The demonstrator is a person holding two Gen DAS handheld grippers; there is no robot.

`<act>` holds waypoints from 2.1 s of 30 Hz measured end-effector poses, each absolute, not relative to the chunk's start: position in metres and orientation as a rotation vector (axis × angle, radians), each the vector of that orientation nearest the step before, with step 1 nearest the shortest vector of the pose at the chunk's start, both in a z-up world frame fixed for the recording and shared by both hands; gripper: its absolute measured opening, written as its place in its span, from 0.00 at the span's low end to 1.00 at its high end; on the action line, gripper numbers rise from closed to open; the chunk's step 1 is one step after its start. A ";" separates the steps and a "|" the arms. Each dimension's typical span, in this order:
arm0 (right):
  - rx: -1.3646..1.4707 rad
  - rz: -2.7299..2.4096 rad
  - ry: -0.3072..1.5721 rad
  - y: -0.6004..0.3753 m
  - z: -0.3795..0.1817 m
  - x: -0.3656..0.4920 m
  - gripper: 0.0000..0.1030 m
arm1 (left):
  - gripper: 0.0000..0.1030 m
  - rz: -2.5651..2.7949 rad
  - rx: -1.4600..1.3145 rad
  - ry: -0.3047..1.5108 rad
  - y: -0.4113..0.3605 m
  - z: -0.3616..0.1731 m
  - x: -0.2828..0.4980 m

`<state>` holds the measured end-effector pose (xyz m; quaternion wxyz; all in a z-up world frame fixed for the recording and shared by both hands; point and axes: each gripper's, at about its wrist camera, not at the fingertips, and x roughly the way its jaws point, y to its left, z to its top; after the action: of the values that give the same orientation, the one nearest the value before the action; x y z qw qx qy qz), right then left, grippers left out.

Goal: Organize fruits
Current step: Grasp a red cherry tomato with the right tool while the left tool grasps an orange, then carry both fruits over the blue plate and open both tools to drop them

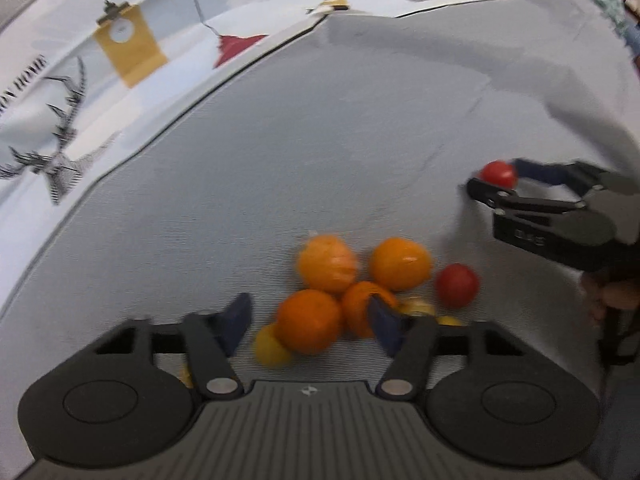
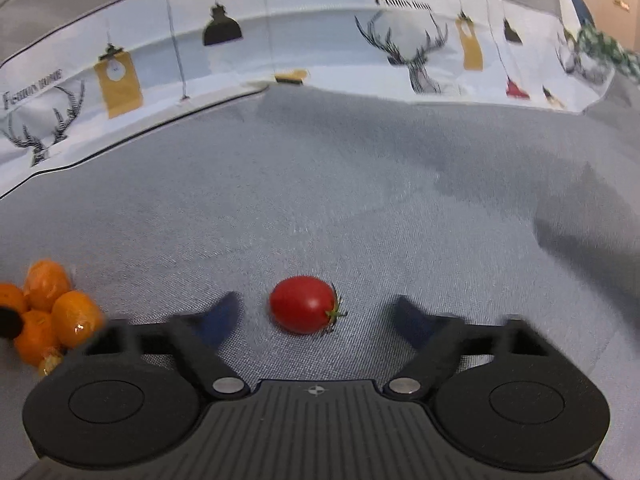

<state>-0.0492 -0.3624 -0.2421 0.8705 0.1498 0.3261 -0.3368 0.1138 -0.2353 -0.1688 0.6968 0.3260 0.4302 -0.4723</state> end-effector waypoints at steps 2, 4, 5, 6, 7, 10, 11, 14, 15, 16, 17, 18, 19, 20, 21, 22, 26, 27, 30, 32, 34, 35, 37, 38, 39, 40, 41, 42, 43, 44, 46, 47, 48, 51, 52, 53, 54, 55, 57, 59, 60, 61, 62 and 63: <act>0.302 -0.694 0.668 -0.363 -0.240 -0.051 0.37 | 0.51 -1.069 0.720 0.967 -0.237 -0.168 0.113; 0.324 -0.693 0.656 -0.366 -0.240 -0.055 0.36 | 0.51 -1.081 0.733 0.956 -0.235 -0.168 0.112; 0.330 -0.687 0.653 -0.367 -0.241 -0.056 0.36 | 0.51 -1.091 0.738 0.955 -0.233 -0.168 0.111; 0.326 -0.682 0.653 -0.367 -0.241 -0.057 0.36 | 0.51 -1.106 0.747 0.957 -0.231 -0.168 0.110; 0.321 -0.679 0.652 -0.366 -0.241 -0.057 0.36 | 0.51 -1.120 0.758 0.956 -0.229 -0.168 0.108; 0.314 -0.676 0.652 -0.366 -0.241 -0.058 0.36 | 0.54 -1.178 0.852 0.913 -0.224 -0.171 0.095; 0.316 -0.674 0.650 -0.367 -0.241 -0.058 0.36 | 0.55 -1.196 0.898 0.889 -0.224 -0.173 0.089; 0.317 -0.672 0.645 -0.366 -0.241 -0.059 0.37 | 0.71 -1.217 0.980 0.827 -0.226 -0.182 0.078; 0.314 -0.671 0.644 -0.366 -0.242 -0.059 0.38 | 0.73 -1.218 0.993 0.816 -0.228 -0.184 0.076; 0.308 -0.671 0.643 -0.366 -0.242 -0.059 0.38 | 0.74 -1.221 0.998 0.814 -0.229 -0.186 0.075; 0.300 -0.673 0.643 -0.365 -0.243 -0.058 0.38 | 0.75 -1.225 1.005 0.820 -0.231 -0.188 0.074; 0.292 -0.674 0.643 -0.364 -0.243 -0.057 0.38 | 0.75 -1.229 1.016 0.823 -0.232 -0.189 0.073; 0.287 -0.673 0.642 -0.364 -0.243 -0.057 0.39 | 0.75 -1.231 1.033 0.820 -0.230 -0.190 0.071; 0.283 -0.674 0.641 -0.364 -0.243 -0.057 0.39 | 0.75 -1.227 1.052 0.810 -0.229 -0.191 0.069; 0.279 -0.673 0.640 -0.364 -0.243 -0.056 0.39 | 0.75 -1.222 1.070 0.795 -0.226 -0.191 0.066; 0.278 -0.672 0.640 -0.364 -0.243 -0.056 0.39 | 0.75 -1.211 1.076 0.785 -0.223 -0.190 0.065; 0.287 -0.672 0.637 -0.366 -0.243 -0.057 0.40 | 0.83 -1.095 0.901 0.906 -0.200 -0.178 0.074; 0.288 -0.674 0.636 -0.365 -0.243 -0.056 0.40 | 0.83 -1.039 0.804 0.972 -0.192 -0.177 0.079; 0.288 -0.678 0.634 -0.365 -0.244 -0.056 0.41 | 0.83 -0.915 0.658 1.044 -0.181 -0.185 0.085; 0.288 -0.680 0.631 -0.365 -0.244 -0.056 0.42 | 0.83 -0.872 0.664 1.020 -0.185 -0.192 0.083; 0.285 -0.682 0.629 -0.364 -0.245 -0.056 0.43 | 0.83 -0.854 0.668 1.009 -0.193 -0.199 0.083; 0.283 -0.684 0.627 -0.364 -0.245 -0.056 0.44 | 0.79 -0.848 0.662 1.008 -0.197 -0.201 0.084; 0.276 -0.697 0.626 -0.364 -0.246 -0.056 0.51 | 0.59 -0.858 0.646 1.020 -0.202 -0.203 0.084; 0.274 -0.702 0.626 -0.364 -0.247 -0.056 0.51 | 0.39 -0.871 0.646 1.024 -0.204 -0.203 0.083; 0.273 -0.702 0.627 -0.364 -0.247 -0.056 0.50 | 0.39 -0.867 0.658 1.014 -0.205 -0.203 0.081; 0.273 -0.698 0.627 -0.364 -0.246 -0.057 0.35 | 0.38 -0.865 0.658 1.003 -0.205 -0.202 0.080; 0.276 -0.684 0.624 -0.364 -0.245 -0.057 0.33 | 0.38 -0.865 0.656 0.993 -0.203 -0.201 0.078; 0.276 -0.682 0.623 -0.364 -0.244 -0.057 0.33 | 0.38 -0.859 0.654 0.990 -0.202 -0.200 0.076; 0.285 -0.681 0.622 -0.365 -0.243 -0.059 0.33 | 0.38 -0.851 0.647 0.989 -0.201 -0.198 0.075; 0.296 -0.686 0.615 -0.366 -0.242 -0.061 0.32 | 0.38 -0.843 0.634 0.986 -0.199 -0.193 0.073; 0.310 -0.724 0.566 -0.370 -0.236 -0.068 0.32 | 0.38 -0.827 0.600 0.977 -0.190 -0.180 0.067; 0.313 -0.747 0.533 -0.371 -0.232 -0.074 0.32 | 0.38 -0.821 0.578 0.972 -0.185 -0.170 0.063; 0.317 -0.771 0.497 -0.372 -0.226 -0.080 0.32 | 0.38 -0.813 0.557 0.965 -0.178 -0.159 0.058; 0.331 -0.821 0.448 -0.374 -0.210 -0.101 0.33 | 0.38 -0.792 0.499 0.952 -0.156 -0.125 0.045; 0.347 -0.827 0.442 -0.373 -0.204 -0.108 0.33 | 0.38 -0.781 0.475 0.958 -0.146 -0.113 0.039; 0.362 -0.829 0.440 -0.372 -0.197 -0.114 0.33 | 0.38 -0.769 0.458 0.966 -0.137 -0.104 0.034; 0.376 -0.821 0.442 -0.368 -0.189 -0.119 0.33 | 0.38 -0.752 0.438 0.976 -0.127 -0.094 0.028; 0.387 -0.803 0.441 -0.363 -0.180 -0.123 0.33 | 0.38 -0.739 0.423 0.985 -0.116 -0.086 0.024; 0.423 -0.736 0.429 -0.343 -0.162 -0.135 0.33 | 0.38 -0.706 0.397 1.001 -0.092 -0.071 0.013; 0.488 -0.635 0.433 -0.318 -0.144 -0.146 0.33 | 0.38 -0.670 0.373 1.023 -0.064 -0.061 0.004; 0.514 -0.576 0.440 -0.303 -0.136 -0.151 0.33 | 0.38 -0.653 0.365 1.034 -0.050 -0.057 -0.001; 0.530 -0.520 0.450 -0.287 -0.128 -0.155 0.33 | 0.38 -0.634 0.360 1.037 -0.037 -0.053 -0.006; 0.539 -0.476 0.461 -0.271 -0.121 -0.157 0.33 | 0.38 -0.608 0.352 1.039 -0.022 -0.049 -0.012; 0.549 -0.425 0.478 -0.253 -0.115 -0.159 0.33 | 0.38 -0.588 0.342 1.046 -0.009 -0.046 -0.017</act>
<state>-0.1587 -0.2531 -0.1147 0.9124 0.2667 0.2322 -0.2060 -0.0165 -0.0085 -0.0461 0.8116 0.1603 0.4898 -0.2751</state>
